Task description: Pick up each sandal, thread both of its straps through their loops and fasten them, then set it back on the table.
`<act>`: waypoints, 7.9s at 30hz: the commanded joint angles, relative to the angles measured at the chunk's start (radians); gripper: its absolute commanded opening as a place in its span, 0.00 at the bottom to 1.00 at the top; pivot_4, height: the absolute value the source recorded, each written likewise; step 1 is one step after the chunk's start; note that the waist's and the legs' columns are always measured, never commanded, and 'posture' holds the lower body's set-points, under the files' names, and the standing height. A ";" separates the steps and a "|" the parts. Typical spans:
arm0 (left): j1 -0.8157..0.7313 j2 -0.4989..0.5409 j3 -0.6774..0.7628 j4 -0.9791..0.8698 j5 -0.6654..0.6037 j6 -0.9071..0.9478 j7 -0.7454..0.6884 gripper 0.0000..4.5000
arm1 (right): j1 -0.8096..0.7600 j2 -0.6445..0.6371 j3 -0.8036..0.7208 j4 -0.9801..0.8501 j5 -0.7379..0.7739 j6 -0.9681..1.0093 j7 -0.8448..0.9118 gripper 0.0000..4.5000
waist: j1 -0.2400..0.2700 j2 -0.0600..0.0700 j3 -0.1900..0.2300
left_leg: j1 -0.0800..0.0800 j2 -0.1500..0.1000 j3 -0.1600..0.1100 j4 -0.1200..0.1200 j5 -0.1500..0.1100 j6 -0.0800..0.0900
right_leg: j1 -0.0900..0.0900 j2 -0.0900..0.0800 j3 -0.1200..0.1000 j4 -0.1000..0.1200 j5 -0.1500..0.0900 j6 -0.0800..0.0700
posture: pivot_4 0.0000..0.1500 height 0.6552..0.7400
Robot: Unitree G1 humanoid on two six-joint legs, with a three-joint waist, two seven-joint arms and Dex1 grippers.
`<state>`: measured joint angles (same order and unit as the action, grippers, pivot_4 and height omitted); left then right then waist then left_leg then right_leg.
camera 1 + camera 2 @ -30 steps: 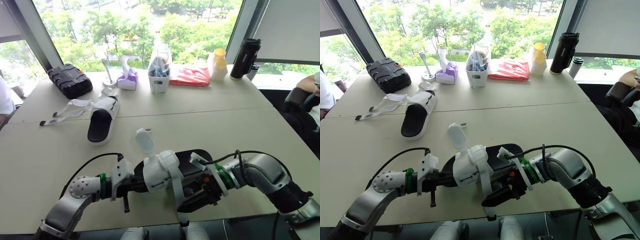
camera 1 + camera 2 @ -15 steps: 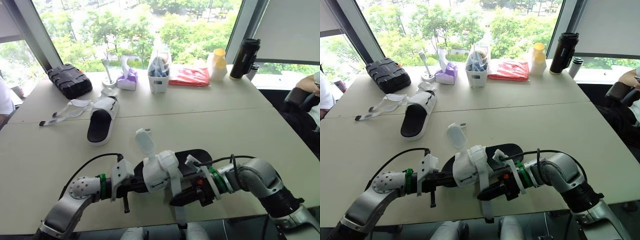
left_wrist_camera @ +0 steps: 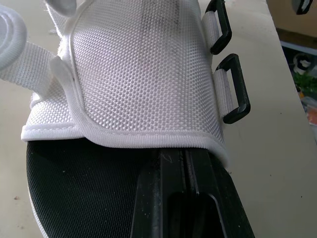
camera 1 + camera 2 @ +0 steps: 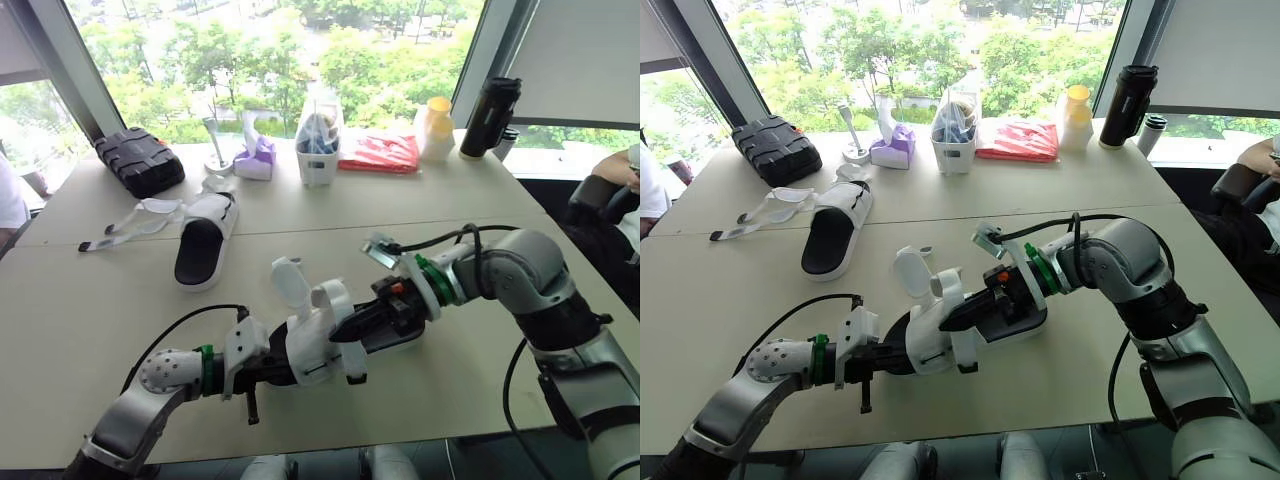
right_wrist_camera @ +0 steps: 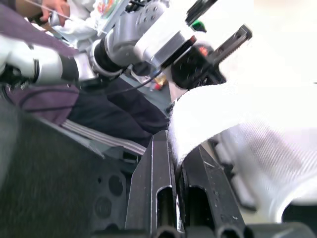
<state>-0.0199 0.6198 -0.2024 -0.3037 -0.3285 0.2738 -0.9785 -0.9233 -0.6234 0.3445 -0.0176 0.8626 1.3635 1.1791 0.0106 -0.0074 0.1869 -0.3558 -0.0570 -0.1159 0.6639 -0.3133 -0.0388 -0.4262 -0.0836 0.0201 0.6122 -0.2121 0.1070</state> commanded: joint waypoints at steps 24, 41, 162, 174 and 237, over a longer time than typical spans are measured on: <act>0.035 -0.003 -0.042 -0.002 0.041 0.016 0.018 0.00 | -0.223 0.133 0.228 0.443 -0.327 -0.182 0.376 0.01 | -0.001 0.001 0.000 | -0.001 -0.001 -0.001 0.000 0.000 0.000 | -0.001 -0.001 0.000 0.001 0.000 0.000 | 1.00 1.00; 0.033 -0.010 -0.045 -0.005 0.044 0.014 0.027 0.00 | -0.196 0.179 0.243 0.552 -0.503 -0.351 0.374 0.01 | -0.001 0.001 0.000 | -0.001 -0.001 -0.001 0.000 0.000 0.000 | -0.001 -0.001 0.000 0.001 0.000 0.000 | 1.00 1.00; -0.059 -0.025 -0.120 0.157 0.138 -0.029 -0.019 0.00 | 0.229 -0.348 -0.128 -0.487 0.104 -0.045 0.051 0.01 | 0.013 0.001 -0.001 | 0.000 -0.002 -0.001 0.001 -0.001 0.001 | 0.003 -0.004 -0.001 -0.002 -0.005 0.007 | 1.00 1.00; -0.064 -0.033 -0.130 0.185 0.145 -0.056 -0.013 0.00 | 0.045 -0.161 0.092 -0.154 -0.188 -0.282 0.064 0.01 | 0.026 0.002 -0.001 | -0.001 -0.002 0.000 0.001 -0.001 0.001 | 0.001 -0.004 -0.001 -0.002 -0.002 0.004 | 1.00 1.00; -0.052 -0.028 -0.118 0.155 0.142 -0.046 0.020 0.00 | -0.275 0.362 0.039 0.702 -0.588 -0.438 0.068 0.75 | -0.002 0.010 -0.008 | 0.001 -0.004 -0.002 0.000 0.000 0.001 | 0.001 -0.004 -0.001 0.001 -0.001 0.002 | 1.00 1.00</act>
<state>-0.1015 0.5821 -0.2794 -0.2095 -0.2512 0.1797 -0.9823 -1.1794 -0.2684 0.3866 0.6712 0.2851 0.9489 1.2239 0.0083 0.0022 0.1787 -0.3554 -0.0609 -0.1174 0.6643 -0.3137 -0.0382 -0.4255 -0.0876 0.0194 0.6130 -0.2130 0.1095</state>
